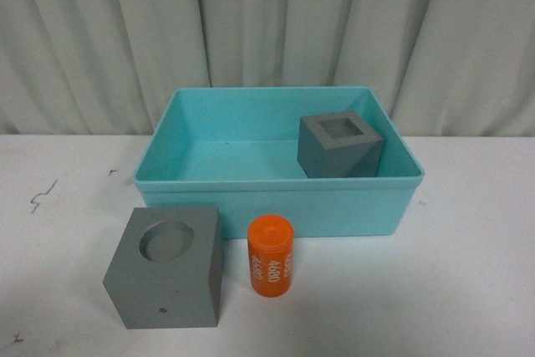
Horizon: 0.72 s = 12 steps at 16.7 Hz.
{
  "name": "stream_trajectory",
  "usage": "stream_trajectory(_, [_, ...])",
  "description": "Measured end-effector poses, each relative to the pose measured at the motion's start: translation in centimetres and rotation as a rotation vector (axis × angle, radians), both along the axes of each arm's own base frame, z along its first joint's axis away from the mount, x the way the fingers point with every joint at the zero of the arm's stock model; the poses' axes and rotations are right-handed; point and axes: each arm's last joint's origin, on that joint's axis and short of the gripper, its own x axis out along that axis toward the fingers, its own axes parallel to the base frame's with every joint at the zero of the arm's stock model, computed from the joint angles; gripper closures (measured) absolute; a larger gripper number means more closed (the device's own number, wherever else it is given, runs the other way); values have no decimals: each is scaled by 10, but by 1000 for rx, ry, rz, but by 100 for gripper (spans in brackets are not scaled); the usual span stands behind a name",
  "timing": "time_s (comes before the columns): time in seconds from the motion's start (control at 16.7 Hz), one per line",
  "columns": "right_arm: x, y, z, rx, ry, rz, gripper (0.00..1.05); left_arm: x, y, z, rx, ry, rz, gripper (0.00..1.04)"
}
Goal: Place gray and orange parts in blue box
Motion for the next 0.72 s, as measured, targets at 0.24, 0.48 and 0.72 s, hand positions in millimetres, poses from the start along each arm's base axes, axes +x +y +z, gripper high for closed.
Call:
stream_trajectory(0.24, [0, 0, 0, 0, 0, 0, 11, 0, 0, 0, 0, 0, 0, 7])
stream_trajectory(0.48, [0, 0, 0, 0, 1, -1, 6, -1, -2, -2, -63, 243, 49, 7])
stream_trajectory(0.72, [0, 0, 0, -2, 0, 1, 6, 21, -15, 60, -394, 399, 62, 7])
